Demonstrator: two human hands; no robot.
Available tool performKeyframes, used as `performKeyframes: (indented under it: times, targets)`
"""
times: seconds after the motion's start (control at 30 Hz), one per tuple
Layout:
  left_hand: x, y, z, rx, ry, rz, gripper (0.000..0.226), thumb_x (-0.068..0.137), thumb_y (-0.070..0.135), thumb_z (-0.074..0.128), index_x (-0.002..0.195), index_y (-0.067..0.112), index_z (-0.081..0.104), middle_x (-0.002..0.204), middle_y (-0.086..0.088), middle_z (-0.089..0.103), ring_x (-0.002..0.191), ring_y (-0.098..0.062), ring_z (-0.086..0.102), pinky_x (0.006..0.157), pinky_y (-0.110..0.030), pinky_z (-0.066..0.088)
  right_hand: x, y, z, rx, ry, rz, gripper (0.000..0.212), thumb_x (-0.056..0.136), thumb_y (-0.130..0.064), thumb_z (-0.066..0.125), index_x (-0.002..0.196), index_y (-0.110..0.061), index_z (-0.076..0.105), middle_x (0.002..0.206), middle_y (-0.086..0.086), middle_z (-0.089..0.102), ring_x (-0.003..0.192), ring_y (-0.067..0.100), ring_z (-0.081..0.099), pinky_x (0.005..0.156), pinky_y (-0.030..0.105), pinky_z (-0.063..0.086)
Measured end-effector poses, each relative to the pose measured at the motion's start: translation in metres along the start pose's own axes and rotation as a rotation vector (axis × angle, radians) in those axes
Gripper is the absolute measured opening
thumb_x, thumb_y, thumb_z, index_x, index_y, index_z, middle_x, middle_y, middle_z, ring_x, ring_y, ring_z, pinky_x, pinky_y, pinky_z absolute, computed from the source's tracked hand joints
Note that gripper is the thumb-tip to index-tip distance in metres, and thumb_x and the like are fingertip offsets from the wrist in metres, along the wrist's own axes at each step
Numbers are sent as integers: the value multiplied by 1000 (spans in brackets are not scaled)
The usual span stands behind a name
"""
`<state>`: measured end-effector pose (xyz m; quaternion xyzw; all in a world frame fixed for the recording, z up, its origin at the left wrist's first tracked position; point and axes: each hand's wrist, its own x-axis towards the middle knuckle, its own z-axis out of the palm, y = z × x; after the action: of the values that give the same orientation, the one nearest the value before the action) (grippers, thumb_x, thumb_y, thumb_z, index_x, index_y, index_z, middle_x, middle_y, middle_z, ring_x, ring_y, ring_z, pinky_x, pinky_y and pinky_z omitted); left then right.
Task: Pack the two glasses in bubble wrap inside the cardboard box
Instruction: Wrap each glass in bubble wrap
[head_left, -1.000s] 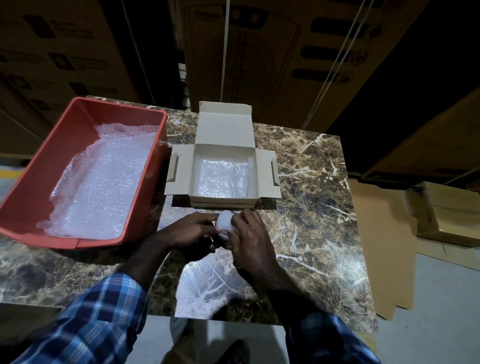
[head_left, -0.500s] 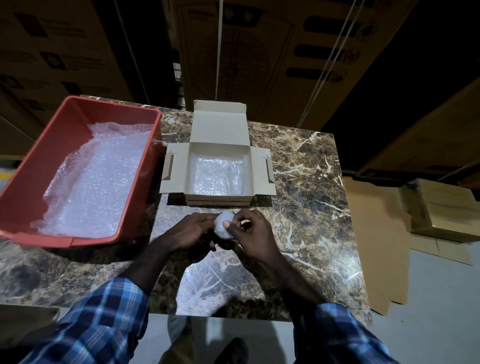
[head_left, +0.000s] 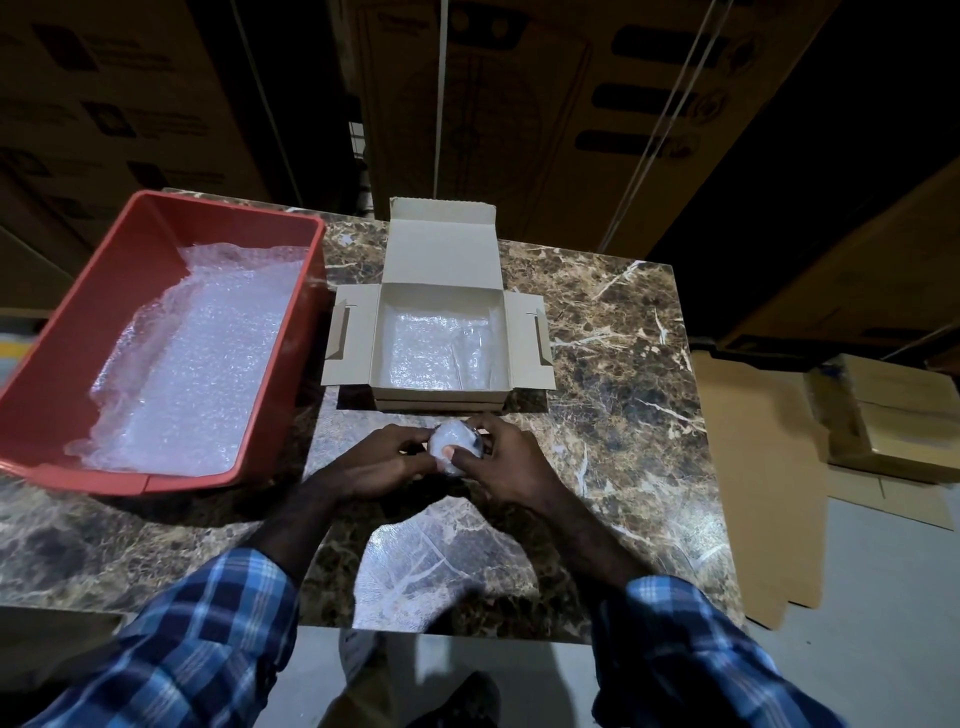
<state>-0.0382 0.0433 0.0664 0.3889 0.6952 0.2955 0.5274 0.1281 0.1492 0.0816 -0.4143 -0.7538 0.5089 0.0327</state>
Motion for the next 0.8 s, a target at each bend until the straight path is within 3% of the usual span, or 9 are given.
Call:
performKeyframes:
  times: [0.1,0.17,0.3,0.43,0.5,0.57,0.63,0.7,0.8]
  targets:
    - [2,1,2,26,48,-20,44,72,44,67,113,30,73,102,10,75,96,-8,70,95,-35,53,1,-1,2,-36,-17,-4,36,90,-29,73,121,-16,60,98,-2,68,76,3,65,57,5,43]
    - [5,3,6,28,99,-30,40,69,42,66,106,29,74,97,8,75,92,-9,70,89,-33,54,3,3,5,-131,6,-31,35,90,-35,72,119,-20,59,99,1,70,83,13,67,66,17,50]
    - [11,7,13,15,226,-43,8,81,22,74,85,27,70,82,3,72,77,-11,66,70,-27,48,5,6,12,-209,45,-27,38,86,-46,67,117,-29,55,98,8,70,88,24,65,80,34,54]
    - [16,10,12,31,242,-79,9,76,17,77,75,20,69,68,2,71,63,-11,67,64,-26,50,3,6,9,-187,56,-41,30,90,-39,68,113,-27,55,88,6,70,73,14,66,64,24,51]
    - [16,12,11,41,244,-91,12,78,10,76,75,18,67,66,1,70,60,-12,68,61,-25,52,0,2,6,-42,21,-4,25,92,-28,69,112,-18,57,89,8,70,58,-4,63,52,11,45]
    - [15,14,11,36,234,-92,14,79,5,73,75,18,68,68,-3,72,62,-19,72,61,-29,56,-1,0,5,174,-15,86,19,94,-22,68,107,-11,58,88,12,68,52,-8,61,49,8,44]
    - [14,15,11,38,231,-93,15,79,4,70,76,18,67,69,-7,73,61,-21,72,58,-28,56,0,-3,10,436,-16,215,22,94,-32,69,99,-12,63,93,15,70,63,7,71,57,21,56]
    - [12,17,11,38,222,-108,11,80,4,68,82,16,68,69,-9,73,59,-23,72,55,-25,54,2,-3,18,553,22,300,26,90,-42,71,94,-16,68,102,18,71,78,26,75,69,44,63]
    - [9,21,13,-30,177,-134,12,85,1,62,94,9,64,66,-17,72,53,-29,69,51,-29,55,5,-2,24,571,41,320,28,86,-45,73,94,-20,67,102,16,71,82,31,75,71,53,62]
